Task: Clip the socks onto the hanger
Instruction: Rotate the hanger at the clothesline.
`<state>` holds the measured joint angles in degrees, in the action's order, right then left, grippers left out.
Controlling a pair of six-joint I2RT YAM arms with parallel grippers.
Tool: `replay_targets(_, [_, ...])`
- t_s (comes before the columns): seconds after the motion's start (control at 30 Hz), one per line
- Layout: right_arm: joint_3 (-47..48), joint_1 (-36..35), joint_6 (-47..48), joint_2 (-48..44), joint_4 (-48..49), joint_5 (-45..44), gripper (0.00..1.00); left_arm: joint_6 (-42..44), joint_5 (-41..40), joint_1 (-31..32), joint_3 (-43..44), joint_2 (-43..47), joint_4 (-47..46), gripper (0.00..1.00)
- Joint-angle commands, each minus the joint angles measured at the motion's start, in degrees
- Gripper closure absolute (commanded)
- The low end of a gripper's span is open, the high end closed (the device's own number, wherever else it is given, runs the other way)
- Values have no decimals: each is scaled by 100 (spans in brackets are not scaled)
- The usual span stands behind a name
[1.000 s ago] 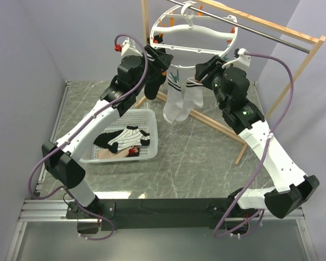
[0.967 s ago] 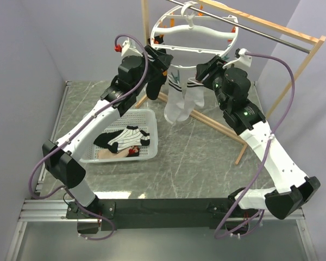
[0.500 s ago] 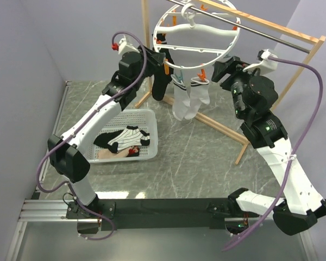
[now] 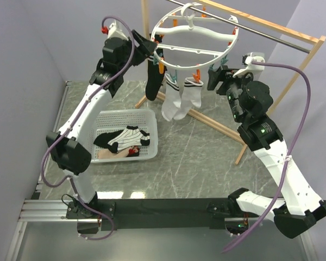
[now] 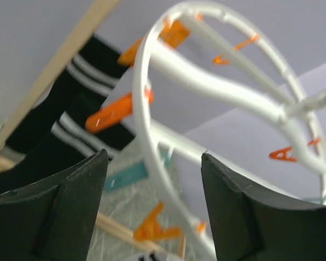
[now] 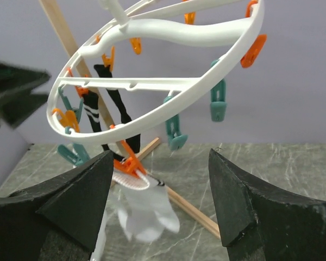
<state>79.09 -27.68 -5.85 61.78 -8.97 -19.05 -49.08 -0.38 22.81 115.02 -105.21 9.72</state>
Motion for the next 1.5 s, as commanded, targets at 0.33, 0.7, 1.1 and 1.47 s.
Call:
replay_targets(0.33, [880,167,-1269,782,519,-547,35,821,-989,1558,-1193,1495,-172,23])
replay_targets(0.7, [1056,114,-1472,1258,484,-548,68,822,-1544,2070,-552,888,-154,23])
replay_targets(1.1, [765,-123,-1920,1160,854,68,78,427,-1904,2070,-849,1020,-444,24])
replay_targets(1.47, [862,-352,-2070,1354,880,41,86,-1446,-2194,2061,-1922,1679,-822,25])
